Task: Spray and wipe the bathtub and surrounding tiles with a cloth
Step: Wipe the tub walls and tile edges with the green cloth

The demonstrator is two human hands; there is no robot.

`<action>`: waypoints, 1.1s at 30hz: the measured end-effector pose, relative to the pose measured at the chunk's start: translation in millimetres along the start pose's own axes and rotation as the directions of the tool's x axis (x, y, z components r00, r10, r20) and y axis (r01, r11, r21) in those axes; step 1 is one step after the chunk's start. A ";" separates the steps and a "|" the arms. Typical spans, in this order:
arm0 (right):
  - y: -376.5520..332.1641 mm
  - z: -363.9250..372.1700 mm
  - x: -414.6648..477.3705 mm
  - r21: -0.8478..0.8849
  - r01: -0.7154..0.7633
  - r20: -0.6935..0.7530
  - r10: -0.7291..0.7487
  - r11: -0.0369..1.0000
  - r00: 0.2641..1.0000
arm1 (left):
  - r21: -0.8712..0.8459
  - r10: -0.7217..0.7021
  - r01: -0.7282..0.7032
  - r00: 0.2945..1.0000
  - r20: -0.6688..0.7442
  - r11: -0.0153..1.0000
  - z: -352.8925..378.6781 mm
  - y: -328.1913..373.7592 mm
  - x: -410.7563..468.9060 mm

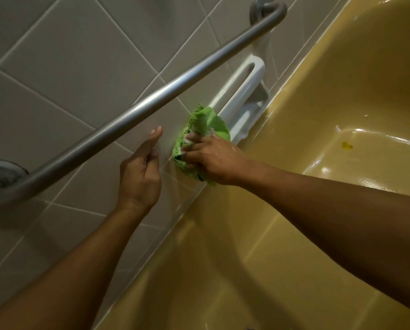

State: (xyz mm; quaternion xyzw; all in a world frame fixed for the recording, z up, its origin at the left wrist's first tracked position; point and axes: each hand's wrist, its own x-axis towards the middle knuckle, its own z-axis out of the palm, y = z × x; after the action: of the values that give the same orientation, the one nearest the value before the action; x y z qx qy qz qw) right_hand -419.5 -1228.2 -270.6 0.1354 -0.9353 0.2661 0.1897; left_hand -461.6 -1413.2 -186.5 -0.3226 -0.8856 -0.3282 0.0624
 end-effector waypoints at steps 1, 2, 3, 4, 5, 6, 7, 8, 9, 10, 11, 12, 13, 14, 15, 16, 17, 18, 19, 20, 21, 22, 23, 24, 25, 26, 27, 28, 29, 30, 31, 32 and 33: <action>2.4 3.6 -5.2 0.009 0.011 -0.046 -0.011 1.000 0.999 | -0.001 0.011 -0.011 1.000 0.017 1.000 2.3 1.1 3.2; 5.5 7.3 -11.2 0.044 0.002 -0.111 0.003 0.999 0.994 | 0.002 0.026 -0.026 0.999 0.038 1.000 5.5 2.2 7.5; 7.6 10.7 -18.2 0.108 -0.027 -0.184 0.047 0.994 0.982 | 0.012 0.044 -0.045 0.997 0.061 0.999 10.0 3.5 12.8; 7.5 13.7 -25.7 0.192 -0.072 -0.251 0.120 0.979 0.961 | 0.025 0.061 -0.063 0.995 0.081 0.998 15.0 4.9 18.7; 6.8 17.5 -33.3 0.281 -0.115 -0.306 0.203 0.953 0.930 | 0.037 0.068 -0.072 0.993 0.100 0.997 20.9 7.2 24.8; 5.7 20.7 -40.5 0.366 -0.151 -0.346 0.286 0.918 0.894 | 0.044 0.066 -0.072 0.990 0.120 0.996 27.3 9.7 31.2; 4.9 24.1 -46.3 0.445 -0.181 -0.365 0.362 0.877 0.858 | 0.048 0.059 -0.067 0.988 0.145 0.997 34.0 13.3 36.8; 4.3 25.2 -50.7 0.516 -0.209 -0.363 0.433 0.831 0.825 | 0.055 0.052 -0.062 0.984 0.172 0.997 40.8 15.9 42.2; 4.7 26.1 -54.1 0.583 -0.233 -0.351 0.500 0.778 0.792 | 0.069 0.044 -0.059 0.978 0.204 0.996 47.4 18.1 47.0; 5.1 27.1 -56.6 0.650 -0.256 -0.331 0.570 0.716 0.752 | 0.086 0.032 -0.055 0.970 0.243 0.995 53.6 19.1 51.2; 5.6 26.2 -58.4 0.711 -0.271 -0.316 0.639 0.649 0.701 | 0.107 0.020 -0.053 0.955 0.294 0.993 58.7 19.0 55.3; 7.5 25.5 -60.1 0.763 -0.286 -0.302 0.711 0.580 0.635 | 0.130 0.007 -0.057 0.934 0.357 0.990 63.5 17.9 59.1; 11.4 26.9 -61.5 0.805 -0.304 -0.277 0.777 0.508 0.565 | 0.164 -0.010 -0.065 0.906 0.423 0.984 66.8 15.6 62.3; 17.7 31.0 -62.1 0.840 -0.322 -0.240 0.833 0.436 0.499 | 0.210 -0.031 -0.083 0.874 0.485 0.974 68.8 12.1 64.8; 24.7 36.1 -62.0 0.874 -0.331 -0.189 0.876 0.356 0.444 | 0.261 -0.045 -0.116 0.841 0.538 0.958 69.3 8.4 66.6; 30.7 40.4 -61.0 0.906 -0.328 -0.125 0.909 0.268 0.397 | 0.300 -0.042 -0.167 0.812 0.582 0.939 69.2 4.0 68.6; 35.4 44.2 -58.9 0.932 -0.313 -0.063 0.933 0.182 0.355 | 0.322 -0.017 -0.231 0.788 0.616 0.918 68.6 1.6 70.2; 39.8 48.9 -56.3 0.947 -0.297 -0.019 0.948 0.119 0.319 | 0.322 0.026 -0.301 0.766 0.642 0.898 68.5 -2.0 72.6; 43.6 54.5 -54.1 0.955 -0.283 -0.002 0.955 0.090 0.297 | 0.306 0.079 -0.369 0.741 0.666 0.878 68.8 -5.5 75.5; 46.1 60.2 -51.9 0.957 -0.277 -0.003 0.958 0.086 0.286 | 0.284 0.127 -0.422 0.718 0.684 0.861 69.6 -9.1 78.7; 46.5 63.6 -49.1 0.960 -0.265 -0.014 0.956 0.095 0.292 | 0.265 0.167 -0.467 0.697 0.698 0.843 70.7 -12.6 82.3; 45.8 67.4 -45.3 0.961 -0.255 -0.022 0.951 0.105 0.309 | 0.250 0.209 -0.512 0.679 0.704 0.822 72.2 -15.6 85.5; 44.3 71.5 -41.5 0.959 -0.259 -0.022 0.941 0.115 0.337 | 0.236 0.255 -0.556 0.665 0.702 0.797 74.6 -18.4 87.9; 42.3 75.9 -38.0 0.950 -0.280 -0.024 0.929 0.136 0.370 | 0.225 0.304 -0.596 0.655 0.692 0.771 77.1 -20.4 89.1; 41.3 82.2 -34.5 0.933 -0.316 -0.035 0.915 0.175 0.402 | 0.214 0.353 -0.631 0.646 0.677 0.745 79.9 -22.5 89.7; 41.6 90.5 -31.1 0.903 -0.361 -0.057 0.898 0.232 0.436 | 0.206 0.399 -0.664 0.637 0.660 0.718 83.3 -24.5 90.0; 41.9 97.6 -28.2 0.860 -0.414 -0.073 0.877 0.296 0.475 | 0.203 0.438 -0.693 0.626 0.645 0.692 86.9 -25.2 90.3; 43.0 104.0 -26.0 0.814 -0.456 -0.090 0.855 0.358 0.510 | 0.203 0.467 -0.716 0.616 0.635 0.668 90.8 -26.0 90.8; 44.8 107.8 -24.4 0.771 -0.477 -0.121 0.831 0.423 0.543 | 0.204 0.491 -0.738 0.602 0.630 0.644 94.6 -26.5 92.3; 48.5 111.3 -22.1 0.722 -0.491 -0.158 0.807 0.488 0.569 | 0.200 0.512 -0.760 0.583 0.631 0.619 97.8 -26.7 94.7; 52.4 112.9 -19.6 0.656 -0.517 -0.186 0.781 0.550 0.596 | 0.194 0.529 -0.781 0.560 0.637 0.594 100.2 -26.8 97.6; 56.6 114.7 -16.5 0.583 -0.554 -0.190 0.762 0.595 0.619 | 0.187 0.543 -0.799 0.539 0.644 0.572 101.6 -26.4 99.9; 60.5 115.6 -13.3 0.517 -0.592 -0.171 0.752 0.618 0.636 | 0.184 0.551 -0.812 0.523 0.650 0.554 102.5 -25.7 101.2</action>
State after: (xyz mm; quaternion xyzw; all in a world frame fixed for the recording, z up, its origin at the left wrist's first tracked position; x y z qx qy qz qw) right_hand -461.8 -1240.0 -394.2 -0.2487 -0.7821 0.5300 0.2134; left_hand -546.4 -1310.6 -247.4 -0.7042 -0.7078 0.0505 0.0233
